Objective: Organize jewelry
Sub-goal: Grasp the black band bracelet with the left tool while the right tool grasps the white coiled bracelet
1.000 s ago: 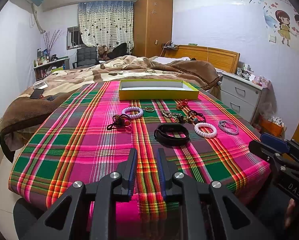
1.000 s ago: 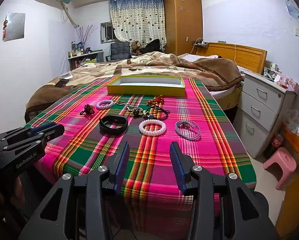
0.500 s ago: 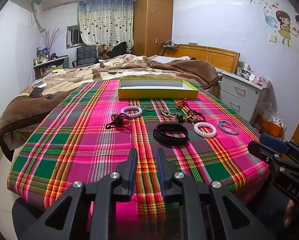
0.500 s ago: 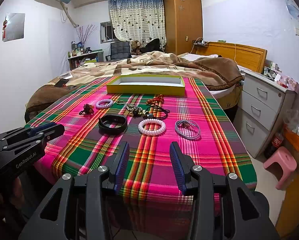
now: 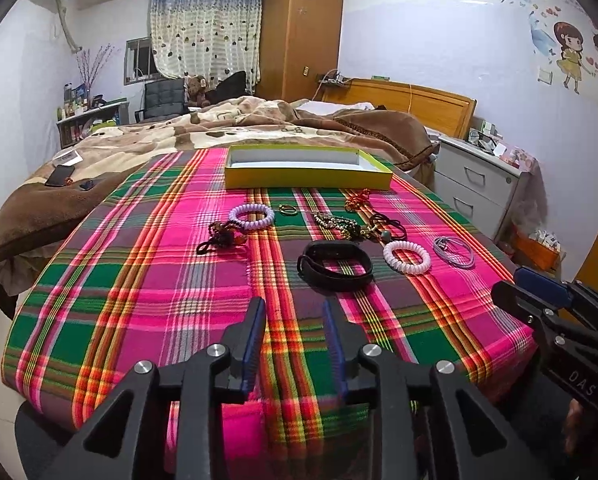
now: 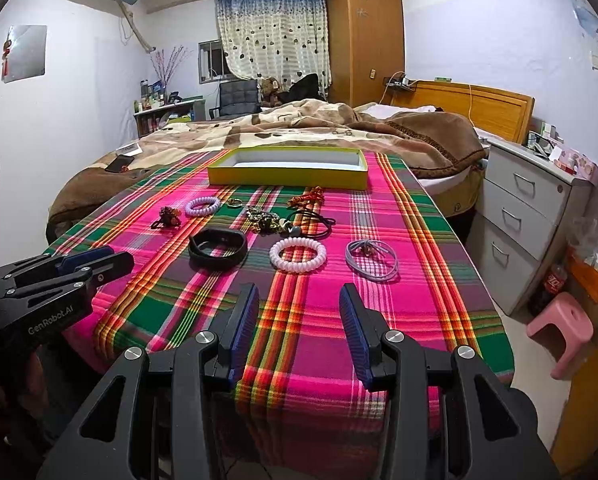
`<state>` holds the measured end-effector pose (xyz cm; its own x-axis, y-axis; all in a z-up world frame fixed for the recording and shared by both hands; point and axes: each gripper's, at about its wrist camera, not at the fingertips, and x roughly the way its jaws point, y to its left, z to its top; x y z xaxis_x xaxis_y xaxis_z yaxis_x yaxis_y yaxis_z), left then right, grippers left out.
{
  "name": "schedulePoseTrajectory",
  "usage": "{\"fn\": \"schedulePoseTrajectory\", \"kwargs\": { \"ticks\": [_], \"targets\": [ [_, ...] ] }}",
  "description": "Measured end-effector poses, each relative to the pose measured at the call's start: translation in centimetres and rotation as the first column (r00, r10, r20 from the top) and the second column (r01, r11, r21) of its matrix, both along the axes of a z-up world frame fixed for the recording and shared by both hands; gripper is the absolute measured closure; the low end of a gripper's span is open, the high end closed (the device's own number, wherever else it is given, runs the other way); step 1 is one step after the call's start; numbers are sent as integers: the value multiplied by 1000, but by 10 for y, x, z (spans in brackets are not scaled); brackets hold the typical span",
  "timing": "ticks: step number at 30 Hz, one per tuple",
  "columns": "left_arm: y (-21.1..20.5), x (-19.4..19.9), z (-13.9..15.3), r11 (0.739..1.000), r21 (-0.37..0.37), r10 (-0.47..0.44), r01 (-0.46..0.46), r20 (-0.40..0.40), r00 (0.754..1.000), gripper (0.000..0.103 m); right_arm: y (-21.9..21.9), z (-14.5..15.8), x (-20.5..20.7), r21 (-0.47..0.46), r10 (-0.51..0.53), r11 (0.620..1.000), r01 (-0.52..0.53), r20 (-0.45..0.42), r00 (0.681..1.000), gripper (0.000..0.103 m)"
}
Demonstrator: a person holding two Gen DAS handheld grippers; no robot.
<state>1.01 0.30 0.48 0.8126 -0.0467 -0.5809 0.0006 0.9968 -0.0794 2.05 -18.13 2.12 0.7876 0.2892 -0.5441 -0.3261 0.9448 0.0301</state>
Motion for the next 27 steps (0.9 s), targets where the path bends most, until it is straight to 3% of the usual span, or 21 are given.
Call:
{"fn": "schedulePoseTrajectory", "kwargs": {
  "ticks": [7,24,27],
  "targets": [
    [-2,27,1,1000,2,-13,13,-27,1000,74,-2,-2,23,-2,6,1000,-6,-36,999,60],
    [-5,89,-11,999,-51,-22,13,-163,986,74,-1,-18,93,66,12,998,4,-238,971,60],
    [-4,95,-12,998,-63,-17,5,-184,983,74,2,-20,101,76,21,997,-1,-260,965,65]
  ]
}}
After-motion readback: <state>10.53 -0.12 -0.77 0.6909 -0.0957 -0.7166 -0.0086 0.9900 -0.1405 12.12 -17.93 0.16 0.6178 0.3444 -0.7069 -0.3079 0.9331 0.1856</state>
